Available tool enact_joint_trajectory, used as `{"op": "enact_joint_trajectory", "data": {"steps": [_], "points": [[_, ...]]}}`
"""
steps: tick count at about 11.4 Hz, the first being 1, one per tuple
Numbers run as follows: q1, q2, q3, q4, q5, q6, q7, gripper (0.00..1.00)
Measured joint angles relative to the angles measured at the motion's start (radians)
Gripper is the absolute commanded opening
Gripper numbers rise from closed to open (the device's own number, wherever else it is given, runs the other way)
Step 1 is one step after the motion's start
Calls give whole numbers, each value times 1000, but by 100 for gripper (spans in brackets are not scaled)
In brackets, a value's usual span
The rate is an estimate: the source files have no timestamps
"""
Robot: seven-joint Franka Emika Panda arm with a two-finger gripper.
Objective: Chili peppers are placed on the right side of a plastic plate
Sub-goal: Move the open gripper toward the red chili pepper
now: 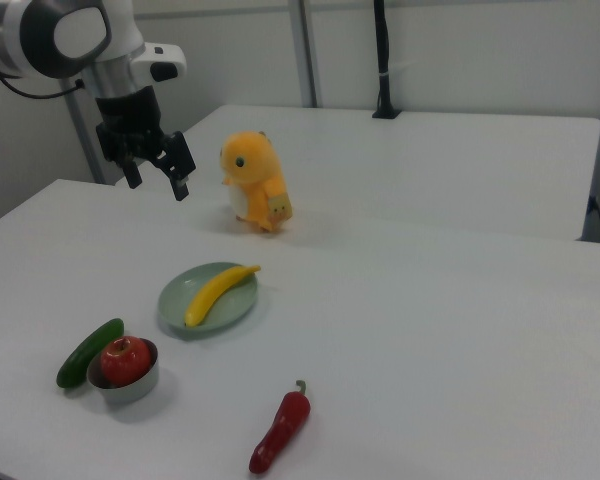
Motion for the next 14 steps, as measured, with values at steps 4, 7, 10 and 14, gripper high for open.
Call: {"op": "enact_joint_trajectory", "data": {"steps": [4,7,10,14], "points": [[0,0,0,0,0,0,0,100],[0,0,0,-2,0,0,0,100],[0,3,0,-3,0,0,-9,100],[-23,4,-6,-3,0,0,-155,100]]}}
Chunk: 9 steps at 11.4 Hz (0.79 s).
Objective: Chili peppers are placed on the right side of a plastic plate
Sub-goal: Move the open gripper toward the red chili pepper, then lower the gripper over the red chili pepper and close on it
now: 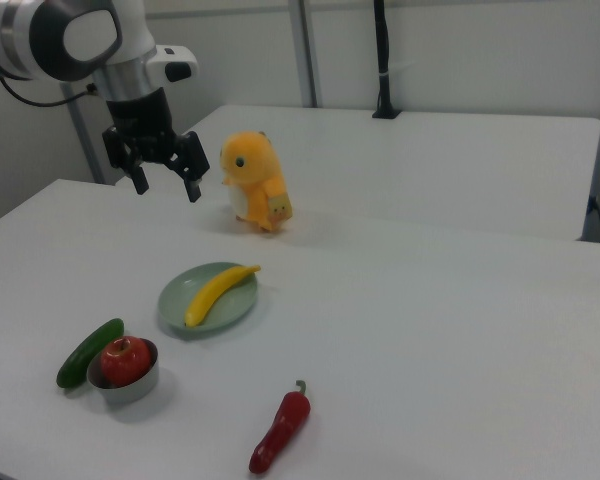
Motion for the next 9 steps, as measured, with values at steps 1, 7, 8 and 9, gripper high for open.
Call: {"op": "enact_joint_trajectory", "data": {"steps": [1,7,8,9], "points": [[-9,0,-8,0,0,0,-22,100],[-36,9,-138,-19,0,0,-142,100],[-39,16,-153,-32,0,0,-171,100],[-46,23,-164,-49,0,0,-205,100]]}}
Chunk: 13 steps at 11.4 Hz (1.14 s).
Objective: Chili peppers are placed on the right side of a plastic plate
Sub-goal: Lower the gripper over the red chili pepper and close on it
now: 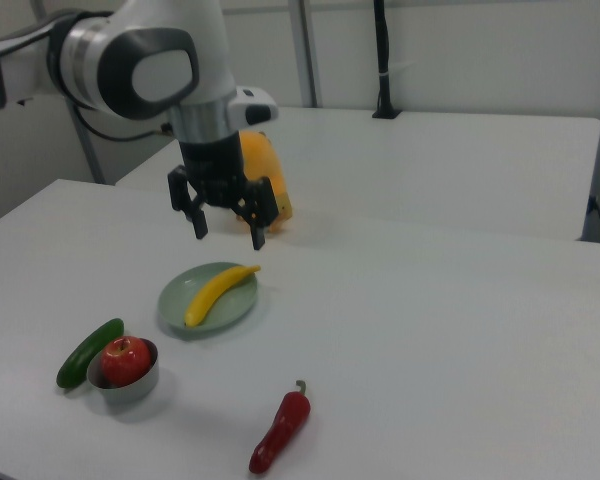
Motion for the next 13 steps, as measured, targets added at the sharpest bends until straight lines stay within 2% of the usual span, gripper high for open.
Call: {"op": "enact_joint_trajectory", "data": {"steps": [3,7,9,13], "points": [[-4,27,-39,-60,0,16,-66,100],[-25,84,-63,-241,-2,237,-74,100],[-30,110,-88,-284,-2,285,-81,100],[-39,169,-93,-354,-43,372,-82,100]]}}
